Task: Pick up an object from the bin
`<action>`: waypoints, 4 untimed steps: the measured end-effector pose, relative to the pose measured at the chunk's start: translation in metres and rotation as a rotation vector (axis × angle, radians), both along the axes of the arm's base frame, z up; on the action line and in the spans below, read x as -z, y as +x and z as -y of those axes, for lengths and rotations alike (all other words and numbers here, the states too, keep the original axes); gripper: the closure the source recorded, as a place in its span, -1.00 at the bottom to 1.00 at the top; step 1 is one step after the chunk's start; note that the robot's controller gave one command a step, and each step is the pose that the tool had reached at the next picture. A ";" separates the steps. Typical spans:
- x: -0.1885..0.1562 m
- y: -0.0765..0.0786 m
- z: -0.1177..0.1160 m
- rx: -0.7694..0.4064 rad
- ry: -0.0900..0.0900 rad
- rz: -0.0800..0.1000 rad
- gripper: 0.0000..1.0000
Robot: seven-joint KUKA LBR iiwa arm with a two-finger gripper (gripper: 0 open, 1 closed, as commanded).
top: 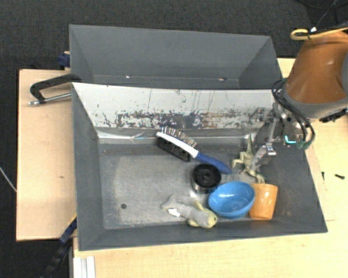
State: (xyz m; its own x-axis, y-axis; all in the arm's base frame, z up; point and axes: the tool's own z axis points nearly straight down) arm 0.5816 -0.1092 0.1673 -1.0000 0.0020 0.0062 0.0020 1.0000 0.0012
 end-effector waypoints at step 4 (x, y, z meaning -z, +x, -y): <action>0.084 -0.056 -0.221 0.033 -0.012 0.016 -1.00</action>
Offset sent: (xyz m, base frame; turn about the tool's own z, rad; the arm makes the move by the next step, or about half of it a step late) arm -0.0696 0.0241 -0.0973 -0.2248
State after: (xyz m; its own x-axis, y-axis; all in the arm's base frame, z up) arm 0.5252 0.1122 0.0830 -0.9994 0.0346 -0.0098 0.0347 0.9993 -0.0108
